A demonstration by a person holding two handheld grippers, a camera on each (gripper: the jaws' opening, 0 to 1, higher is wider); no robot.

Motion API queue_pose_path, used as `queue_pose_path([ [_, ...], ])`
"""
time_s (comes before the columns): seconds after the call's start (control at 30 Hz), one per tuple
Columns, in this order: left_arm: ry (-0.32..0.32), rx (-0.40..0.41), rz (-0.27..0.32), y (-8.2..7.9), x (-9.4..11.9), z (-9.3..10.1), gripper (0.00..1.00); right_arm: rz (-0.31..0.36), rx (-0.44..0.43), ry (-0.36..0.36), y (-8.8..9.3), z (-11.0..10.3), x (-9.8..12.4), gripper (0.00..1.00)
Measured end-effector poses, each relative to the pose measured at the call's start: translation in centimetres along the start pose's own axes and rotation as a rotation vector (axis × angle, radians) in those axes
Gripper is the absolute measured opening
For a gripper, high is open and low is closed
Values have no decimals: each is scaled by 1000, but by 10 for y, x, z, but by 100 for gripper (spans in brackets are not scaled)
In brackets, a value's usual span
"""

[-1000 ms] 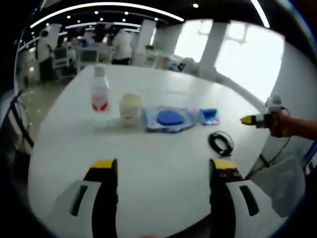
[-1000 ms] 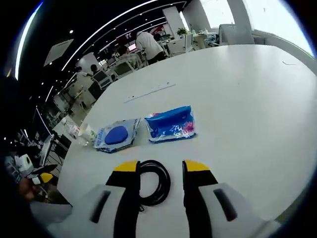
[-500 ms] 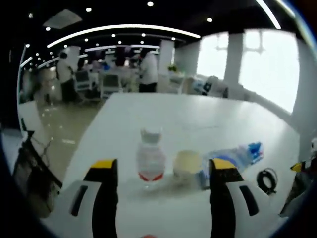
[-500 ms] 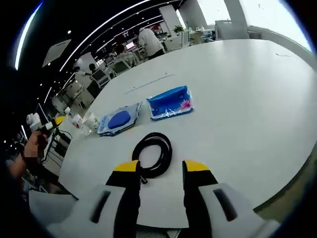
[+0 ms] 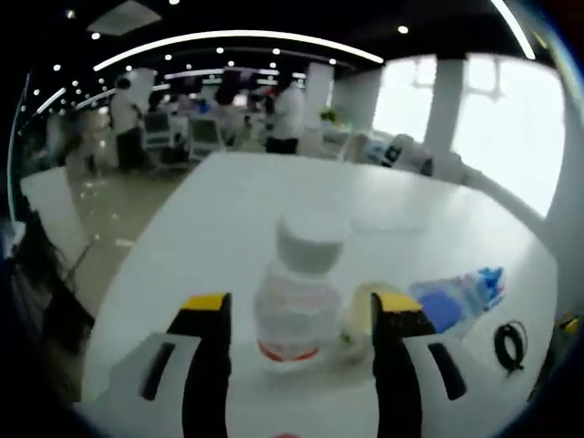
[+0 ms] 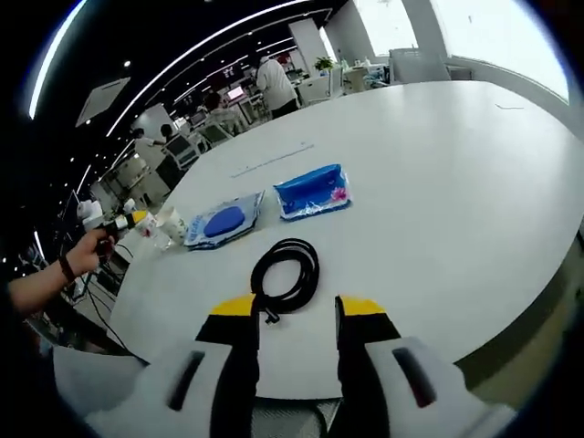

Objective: Arrange the tabletop items into an orderly group along one side of the table until the central work area is clear of visible clutter.

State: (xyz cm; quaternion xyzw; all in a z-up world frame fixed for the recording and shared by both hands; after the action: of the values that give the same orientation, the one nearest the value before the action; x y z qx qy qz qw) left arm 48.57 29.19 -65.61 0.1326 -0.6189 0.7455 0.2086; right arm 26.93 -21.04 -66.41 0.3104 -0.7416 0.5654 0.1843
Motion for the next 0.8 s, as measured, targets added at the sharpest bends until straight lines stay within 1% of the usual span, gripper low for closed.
queue_pose_path([
  [0.1, 2, 31, -6, 0, -3, -2, 48, 2, -1, 11, -1, 0, 1, 32],
  [0.17, -6, 20, -9, 1, -3, -3, 44, 5, 8, 14, -1, -1, 1, 32],
  [0.27, 11, 39, -11, 3, -4, -1, 40, -1, 19, 17, 0, -2, 1, 32],
  [0.3, 5, 22, -9, 3, -5, -2, 39, -3, 18, 15, 0, -2, 0, 32],
  [0.4, 12, 11, -9, 3, -4, 0, 39, -5, 21, 16, 0, -3, 0, 32],
  [0.57, 33, 2, -15, 4, -3, 0, 38, -12, 22, 14, 2, -4, 0, 31],
  [0.8, 23, 4, -19, 3, -2, 0, 39, -13, 26, 10, 2, -5, -1, 31],
])
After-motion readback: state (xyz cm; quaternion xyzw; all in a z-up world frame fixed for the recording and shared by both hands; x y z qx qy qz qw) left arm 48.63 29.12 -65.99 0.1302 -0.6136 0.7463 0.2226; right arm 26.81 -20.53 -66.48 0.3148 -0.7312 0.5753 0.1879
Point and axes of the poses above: the point that each gripper's makers call its tool centre point, and the gripper's own axes: x roughly backward along the fingers, z roughly to its right, y roughly out of its underside, the point moved 9 cm from there along x, roughly backward along the fingers, and after that the axes turned 3 degrees about x, right-handed, at the moved point
